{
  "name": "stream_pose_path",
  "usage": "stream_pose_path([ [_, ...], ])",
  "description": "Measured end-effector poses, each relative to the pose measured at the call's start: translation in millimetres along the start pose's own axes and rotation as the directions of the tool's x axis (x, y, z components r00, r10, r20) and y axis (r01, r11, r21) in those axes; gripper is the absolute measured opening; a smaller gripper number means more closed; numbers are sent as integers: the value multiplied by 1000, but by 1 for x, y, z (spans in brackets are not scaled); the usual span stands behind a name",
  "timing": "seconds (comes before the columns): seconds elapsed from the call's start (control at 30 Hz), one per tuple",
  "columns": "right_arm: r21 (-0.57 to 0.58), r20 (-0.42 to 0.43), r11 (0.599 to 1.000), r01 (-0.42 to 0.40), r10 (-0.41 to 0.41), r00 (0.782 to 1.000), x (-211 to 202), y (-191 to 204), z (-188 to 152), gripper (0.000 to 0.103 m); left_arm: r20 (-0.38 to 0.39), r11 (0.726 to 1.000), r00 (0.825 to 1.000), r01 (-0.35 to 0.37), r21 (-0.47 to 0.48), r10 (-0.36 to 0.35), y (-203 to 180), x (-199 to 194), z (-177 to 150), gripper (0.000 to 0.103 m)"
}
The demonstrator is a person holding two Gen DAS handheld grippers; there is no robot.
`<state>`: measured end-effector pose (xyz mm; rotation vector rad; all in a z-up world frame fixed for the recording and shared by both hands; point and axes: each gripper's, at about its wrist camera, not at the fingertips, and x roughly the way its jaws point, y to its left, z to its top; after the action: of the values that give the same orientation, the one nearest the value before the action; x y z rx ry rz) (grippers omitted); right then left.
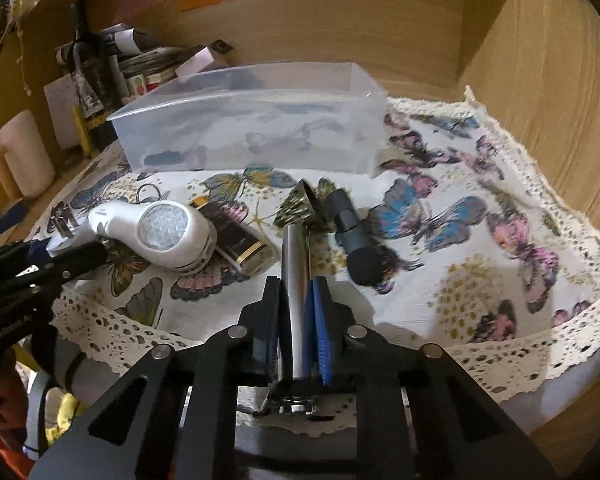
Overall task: Organize rigid objects
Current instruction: 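Grasp the white plug adapter with the left tool while the right tool grasps the metal rod, then release the plug adapter into the clear box with the left tool while the right tool drops the rod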
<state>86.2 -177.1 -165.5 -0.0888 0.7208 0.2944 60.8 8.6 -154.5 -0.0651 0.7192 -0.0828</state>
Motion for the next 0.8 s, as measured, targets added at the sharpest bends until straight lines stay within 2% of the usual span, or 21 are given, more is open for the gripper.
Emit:
stream_pose_path([
  [0.27,6,121,1000,-3,3,993,-35,-8,24,14,49,1000,999,11,23,-12,0,-19,19,43],
  [0.6,-28,266,1000,2,5,964,-61,-8,83,14,175,999,984,24,37,-31,7,-49,81,43],
  [0.8,-41,317,999,-8,20,948,-61,-13,127,14,202,999,979,15,45,-24,12,-47,120,43],
])
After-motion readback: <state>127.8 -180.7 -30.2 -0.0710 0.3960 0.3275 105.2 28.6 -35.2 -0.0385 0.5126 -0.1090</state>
